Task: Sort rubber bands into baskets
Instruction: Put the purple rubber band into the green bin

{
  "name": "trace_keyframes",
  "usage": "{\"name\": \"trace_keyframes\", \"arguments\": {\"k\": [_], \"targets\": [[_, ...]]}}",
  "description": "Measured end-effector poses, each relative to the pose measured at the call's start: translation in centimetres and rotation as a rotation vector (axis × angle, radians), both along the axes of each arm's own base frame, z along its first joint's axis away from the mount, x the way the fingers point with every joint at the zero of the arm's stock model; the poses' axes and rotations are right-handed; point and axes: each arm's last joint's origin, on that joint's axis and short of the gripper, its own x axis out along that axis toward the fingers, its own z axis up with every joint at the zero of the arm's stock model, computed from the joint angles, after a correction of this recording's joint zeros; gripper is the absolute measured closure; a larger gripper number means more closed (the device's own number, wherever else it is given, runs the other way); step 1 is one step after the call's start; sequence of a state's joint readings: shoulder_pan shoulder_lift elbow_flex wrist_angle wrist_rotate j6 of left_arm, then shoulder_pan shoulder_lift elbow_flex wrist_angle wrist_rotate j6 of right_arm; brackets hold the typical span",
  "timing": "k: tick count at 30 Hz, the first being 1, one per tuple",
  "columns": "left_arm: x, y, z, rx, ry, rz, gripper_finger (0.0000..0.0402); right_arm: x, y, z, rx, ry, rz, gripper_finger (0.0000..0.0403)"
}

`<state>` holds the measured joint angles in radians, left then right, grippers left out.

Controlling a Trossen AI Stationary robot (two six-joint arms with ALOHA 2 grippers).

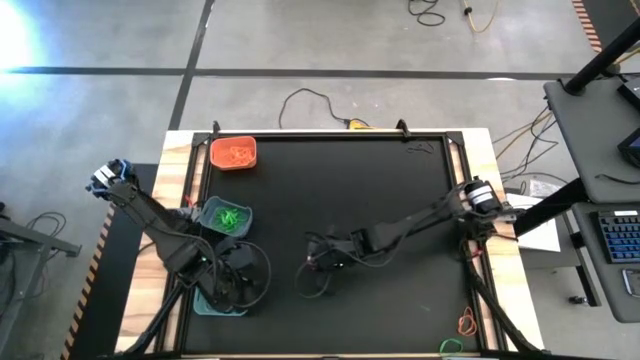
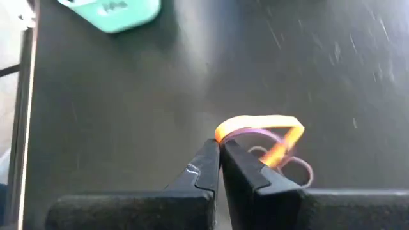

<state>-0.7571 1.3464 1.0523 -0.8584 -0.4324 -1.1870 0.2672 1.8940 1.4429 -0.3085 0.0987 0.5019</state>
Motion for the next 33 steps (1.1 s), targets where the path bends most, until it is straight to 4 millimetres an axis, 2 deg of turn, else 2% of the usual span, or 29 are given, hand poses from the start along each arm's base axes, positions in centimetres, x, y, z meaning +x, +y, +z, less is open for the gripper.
{"name": "trace_keyframes", "arguments": {"k": [3,8,18,21,26,33], "targets": [[0.0,0.0,0.1,0.015,-0.025,0.026,0.0196,0.5,0.1,-0.8,-0.015,-0.015,0.022,0.0394],[0.1,0.2,0.1,0.059,-0.069,0.064,0.0196,0.3,0.5,-2.6,0.022,0.079,0.031,0.0381],[0.3,0.4,0.3,0.112,-0.118,0.083,0.0196,-1.1,4.3,-2.6,0.177,0.152,0.146,0.0286],[0.6,0.4,0.4,0.113,-0.148,0.075,0.0196,-1.7,5.1,-2.0,0.206,0.161,0.133,0.0258],[1.5,0.1,0.5,0.113,-0.188,0.041,0.0196,-3.1,6.0,0.0,0.217,0.18,0.077,0.023],[4.2,-0.1,-1.6,0.156,-0.173,0.055,0.0196,-5.6,7.2,2.9,0.142,0.136,-0.042,0.0223]]}}
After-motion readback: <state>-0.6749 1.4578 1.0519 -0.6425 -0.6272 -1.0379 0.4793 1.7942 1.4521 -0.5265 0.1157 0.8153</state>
